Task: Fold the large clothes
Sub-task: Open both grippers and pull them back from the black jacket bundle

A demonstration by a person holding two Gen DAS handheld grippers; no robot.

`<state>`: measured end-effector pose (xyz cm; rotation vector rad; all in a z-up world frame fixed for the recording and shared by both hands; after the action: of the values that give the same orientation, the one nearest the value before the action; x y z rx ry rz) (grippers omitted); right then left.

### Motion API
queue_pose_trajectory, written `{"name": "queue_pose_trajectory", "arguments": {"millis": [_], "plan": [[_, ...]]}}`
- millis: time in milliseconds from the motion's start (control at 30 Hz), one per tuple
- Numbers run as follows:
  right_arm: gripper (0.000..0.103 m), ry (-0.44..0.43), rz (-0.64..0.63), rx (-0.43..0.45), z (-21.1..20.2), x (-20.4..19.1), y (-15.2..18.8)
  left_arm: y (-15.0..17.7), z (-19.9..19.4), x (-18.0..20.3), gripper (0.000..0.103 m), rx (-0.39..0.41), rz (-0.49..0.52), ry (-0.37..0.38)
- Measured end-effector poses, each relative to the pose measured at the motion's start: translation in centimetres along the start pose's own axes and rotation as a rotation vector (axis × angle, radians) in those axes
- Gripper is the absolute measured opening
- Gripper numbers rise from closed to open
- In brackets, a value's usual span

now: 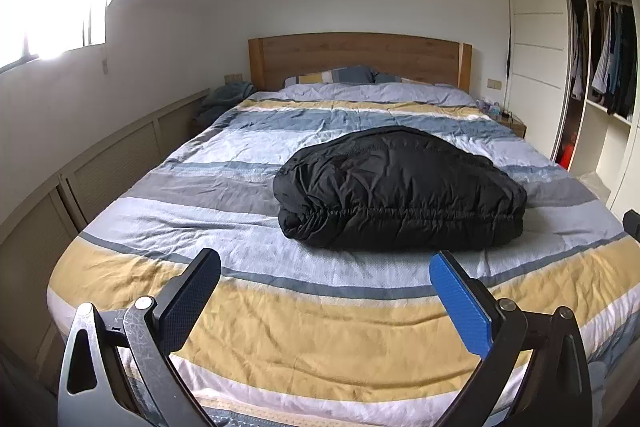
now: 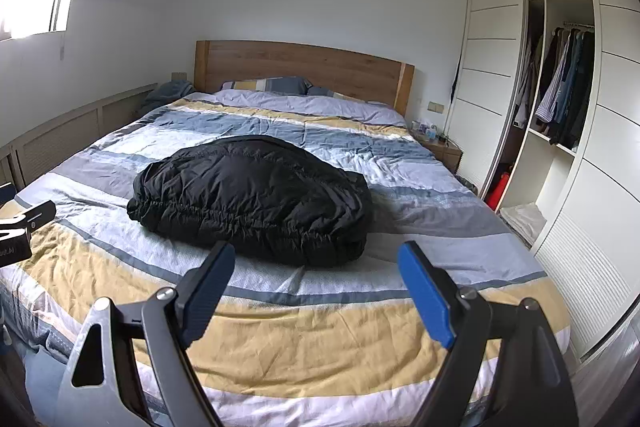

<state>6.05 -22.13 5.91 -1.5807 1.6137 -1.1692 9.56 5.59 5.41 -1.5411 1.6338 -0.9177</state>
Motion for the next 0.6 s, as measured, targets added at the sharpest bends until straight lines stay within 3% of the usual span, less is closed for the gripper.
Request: {"name": "queue_pose_trajectory", "arguments": {"millis": [333, 600], "plan": [[0.083, 0.017, 0.006, -0.054, 3.1, 0.7, 0.7, 1.2, 3.4, -1.1, 0.102, -0.077, -0.016, -0.017], [0.083, 0.038, -0.002, -0.127, 8.1, 1.0, 0.9, 1.9, 8.8, -2.7, 0.102, -0.18, -0.068, -0.019]]}}
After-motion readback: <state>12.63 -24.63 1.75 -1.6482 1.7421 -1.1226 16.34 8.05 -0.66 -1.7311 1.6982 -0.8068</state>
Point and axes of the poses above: each gripper's, at about its wrist camera, not at the fingertips, and z roughly the way its jaws point, x to its right, y to its underside, the point moved 3 cm from there along z, roughly the way its jaws point, and after that the axes turned 2 degrees about y, right-handed, at the moved point
